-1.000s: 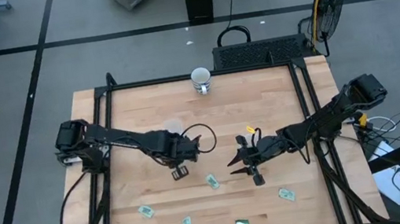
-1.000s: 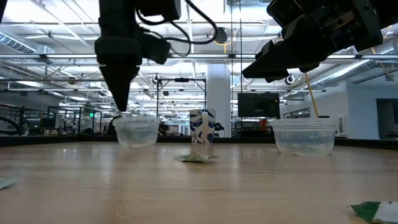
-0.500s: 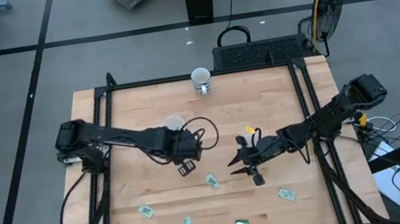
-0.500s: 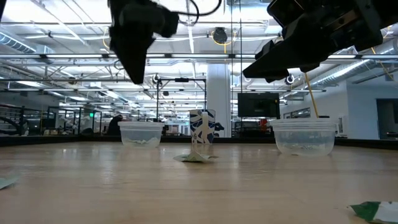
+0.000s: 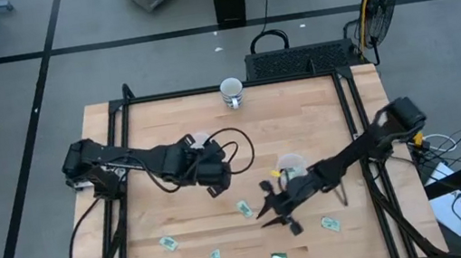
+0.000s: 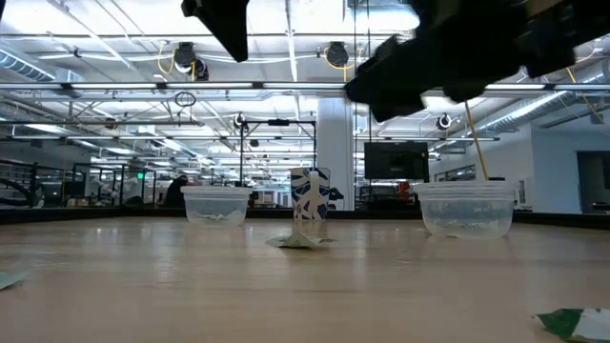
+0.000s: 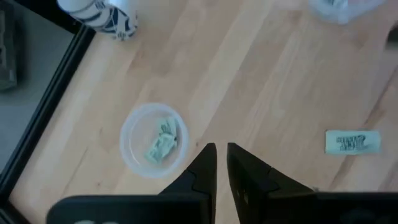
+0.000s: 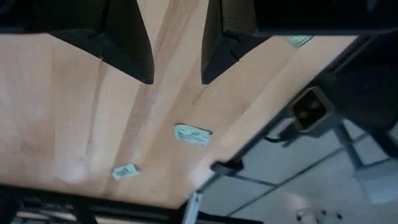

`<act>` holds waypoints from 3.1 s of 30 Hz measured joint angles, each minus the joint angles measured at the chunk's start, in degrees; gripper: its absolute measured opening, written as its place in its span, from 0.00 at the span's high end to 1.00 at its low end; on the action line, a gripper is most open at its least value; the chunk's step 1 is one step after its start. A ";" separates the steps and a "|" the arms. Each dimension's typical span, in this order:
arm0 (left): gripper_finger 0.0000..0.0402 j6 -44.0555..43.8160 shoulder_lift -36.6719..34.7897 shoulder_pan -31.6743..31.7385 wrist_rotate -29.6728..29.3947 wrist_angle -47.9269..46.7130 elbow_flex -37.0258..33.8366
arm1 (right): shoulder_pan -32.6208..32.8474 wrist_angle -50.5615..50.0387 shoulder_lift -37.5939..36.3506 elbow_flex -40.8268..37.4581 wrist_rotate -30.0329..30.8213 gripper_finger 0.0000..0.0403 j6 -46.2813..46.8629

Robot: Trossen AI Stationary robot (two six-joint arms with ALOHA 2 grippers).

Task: Pick and place Stevia / Truvia into bins
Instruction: Put the light green stevia packet into the right transparent container

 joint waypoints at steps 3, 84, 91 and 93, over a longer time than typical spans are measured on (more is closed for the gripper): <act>0.92 0.21 0.00 0.04 0.00 0.02 0.79 | -0.08 -0.46 5.86 4.08 4.16 0.69 -0.03; 0.91 6.49 0.00 -0.99 -1.51 6.42 0.74 | -1.49 -22.67 -0.56 7.06 24.46 1.00 1.08; 0.91 6.19 0.00 -0.99 -1.50 6.42 0.74 | 0.45 -49.57 -19.44 7.10 36.18 1.00 11.57; 0.91 5.62 0.00 -0.99 -1.51 6.41 0.74 | 0.46 -59.30 -22.52 7.10 38.76 1.00 19.39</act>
